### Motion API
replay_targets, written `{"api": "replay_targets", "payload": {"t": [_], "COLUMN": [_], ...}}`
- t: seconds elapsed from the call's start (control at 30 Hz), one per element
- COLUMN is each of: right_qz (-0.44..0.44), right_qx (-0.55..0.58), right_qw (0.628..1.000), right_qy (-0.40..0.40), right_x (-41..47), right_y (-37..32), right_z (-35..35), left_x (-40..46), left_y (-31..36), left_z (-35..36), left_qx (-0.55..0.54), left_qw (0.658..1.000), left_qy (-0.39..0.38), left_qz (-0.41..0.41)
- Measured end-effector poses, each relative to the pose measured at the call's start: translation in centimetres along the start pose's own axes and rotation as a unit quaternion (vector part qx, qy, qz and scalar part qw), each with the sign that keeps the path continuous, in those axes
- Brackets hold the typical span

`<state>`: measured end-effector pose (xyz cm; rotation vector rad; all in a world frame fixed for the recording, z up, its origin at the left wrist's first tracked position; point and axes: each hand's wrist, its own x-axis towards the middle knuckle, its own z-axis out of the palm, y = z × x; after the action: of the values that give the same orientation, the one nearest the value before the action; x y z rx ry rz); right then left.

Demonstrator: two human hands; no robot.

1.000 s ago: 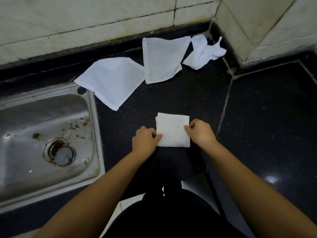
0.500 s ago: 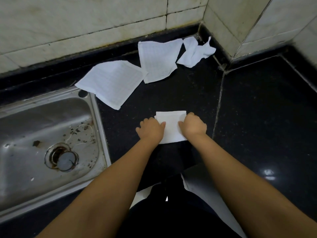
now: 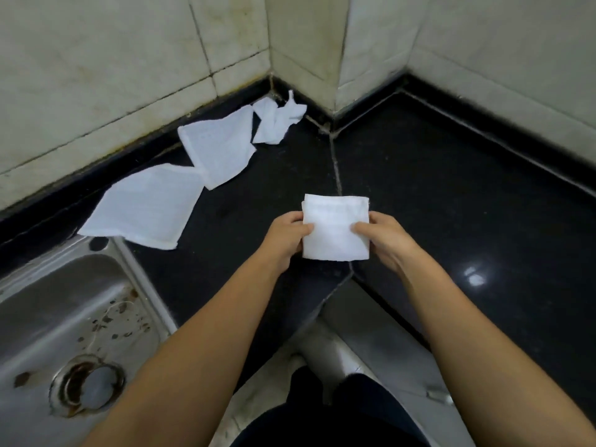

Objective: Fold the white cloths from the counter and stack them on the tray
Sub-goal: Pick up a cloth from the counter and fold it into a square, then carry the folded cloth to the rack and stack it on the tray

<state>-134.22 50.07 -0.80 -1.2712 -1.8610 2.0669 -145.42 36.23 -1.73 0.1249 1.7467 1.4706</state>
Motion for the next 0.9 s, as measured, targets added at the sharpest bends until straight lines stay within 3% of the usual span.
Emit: {"api": "replay_targets", "payload": {"t": [0.1,0.3,0.63,0.9], "right_qz": [0.006,-0.03,-0.04,-0.041], "right_qx": [0.122,0.273,0.338,0.368], "right_qw": [0.992,0.93,0.803,0.713], "right_qy": [0.039,0.243,0.49,0.595], "right_x": [-4.1,-16.6,-47.1,-64.2], "right_y": [1.3,8.1,25.7,35.2], "right_z": [-6.2,-17.4,-30.4,-36.0], "left_x": [-1.4,-7.0,-30.9,-46.7], "left_y": [1.2,-0.7,-15.4,-24.7], "left_z": [5.8,19.6,42.5,53.9], "left_qx": [0.035,0.114,0.217,0.259], "left_qw": [0.993,0.949,0.824,0.738], "left_qy": [-0.111,-0.293,-0.523,-0.621], "left_qz": [0.009,-0.007,-0.028,-0.052]}}
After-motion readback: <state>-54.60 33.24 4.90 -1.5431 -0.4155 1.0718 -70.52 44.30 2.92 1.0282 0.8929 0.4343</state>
